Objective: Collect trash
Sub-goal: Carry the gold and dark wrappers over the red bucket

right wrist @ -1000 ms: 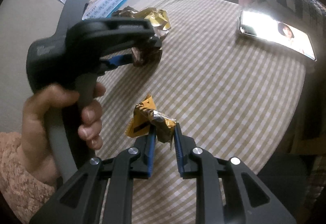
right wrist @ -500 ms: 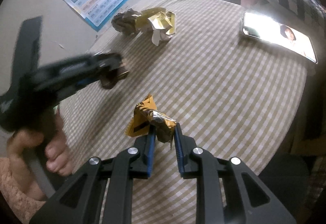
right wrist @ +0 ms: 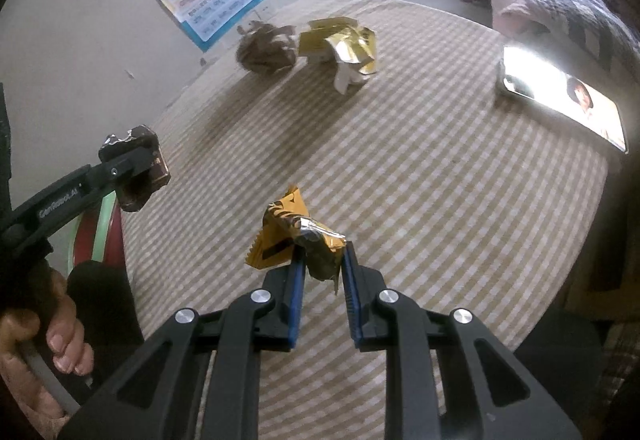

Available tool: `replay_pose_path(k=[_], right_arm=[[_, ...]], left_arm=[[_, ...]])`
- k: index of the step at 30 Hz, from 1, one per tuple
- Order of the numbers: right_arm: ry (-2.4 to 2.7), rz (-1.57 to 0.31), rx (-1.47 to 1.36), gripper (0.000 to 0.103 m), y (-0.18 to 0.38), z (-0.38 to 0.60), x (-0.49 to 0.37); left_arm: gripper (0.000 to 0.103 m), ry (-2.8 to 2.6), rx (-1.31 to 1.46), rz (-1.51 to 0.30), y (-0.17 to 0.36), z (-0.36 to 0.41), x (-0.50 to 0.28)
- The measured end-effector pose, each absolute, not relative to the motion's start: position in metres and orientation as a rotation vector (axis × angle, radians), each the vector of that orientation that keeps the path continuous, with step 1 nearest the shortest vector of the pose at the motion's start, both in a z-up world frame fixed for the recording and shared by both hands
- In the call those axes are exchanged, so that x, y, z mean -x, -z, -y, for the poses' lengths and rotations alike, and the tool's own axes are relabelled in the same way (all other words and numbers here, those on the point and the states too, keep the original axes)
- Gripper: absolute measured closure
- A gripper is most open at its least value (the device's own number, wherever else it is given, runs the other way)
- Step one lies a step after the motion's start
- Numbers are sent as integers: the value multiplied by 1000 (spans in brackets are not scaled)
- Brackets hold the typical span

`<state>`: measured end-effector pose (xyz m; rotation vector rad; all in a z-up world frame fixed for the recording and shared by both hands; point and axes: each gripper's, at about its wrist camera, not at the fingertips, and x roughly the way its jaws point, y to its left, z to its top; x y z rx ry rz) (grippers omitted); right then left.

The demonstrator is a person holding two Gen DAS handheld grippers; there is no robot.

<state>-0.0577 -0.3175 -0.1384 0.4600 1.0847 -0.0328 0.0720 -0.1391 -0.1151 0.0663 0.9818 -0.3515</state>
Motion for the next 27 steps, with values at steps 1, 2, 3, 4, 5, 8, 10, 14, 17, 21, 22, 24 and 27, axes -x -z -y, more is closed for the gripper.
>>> replay_pose_path(k=[1, 2, 3, 4, 5, 8, 10, 14, 17, 21, 22, 24, 27], right_arm=[[30, -1088, -448, 84, 138, 314, 56], [28, -1092, -441, 84, 138, 312, 56], [26, -1097, -432, 84, 139, 310, 55], [25, -1106, -417, 83, 140, 307, 54], [24, -1111, -410, 83, 140, 305, 55], [21, -1127, -396, 80, 143, 301, 54], [18, -1139, -394, 72, 144, 300, 54], [14, -1150, -389, 67, 147, 298, 55], [11, -1149, -385, 66, 146, 297, 55], [12, -1149, -386, 66, 146, 295, 55], [10, -1147, -385, 69, 145, 295, 55], [3, -1140, -389, 79, 145, 294, 57], [-12, -1135, -396, 99, 144, 293, 58]], left_arm=[[71, 350, -73, -984, 116, 137, -70], [71, 349, -78, -987, 117, 138, -69], [71, 347, -85, -996, 121, 136, -68], [71, 343, -89, -1008, 124, 135, -66], [71, 341, -88, -1018, 128, 134, -64], [71, 338, -76, -1049, 138, 128, -60], [71, 339, -74, -1064, 143, 126, -58], [71, 341, -66, -1082, 147, 124, -56], [71, 345, -65, -1081, 146, 123, -56], [71, 344, -60, -1083, 146, 123, -56], [71, 344, -59, -1083, 146, 122, -56], [71, 340, -55, -1086, 147, 121, -56], [71, 334, -49, -1087, 147, 118, -57]])
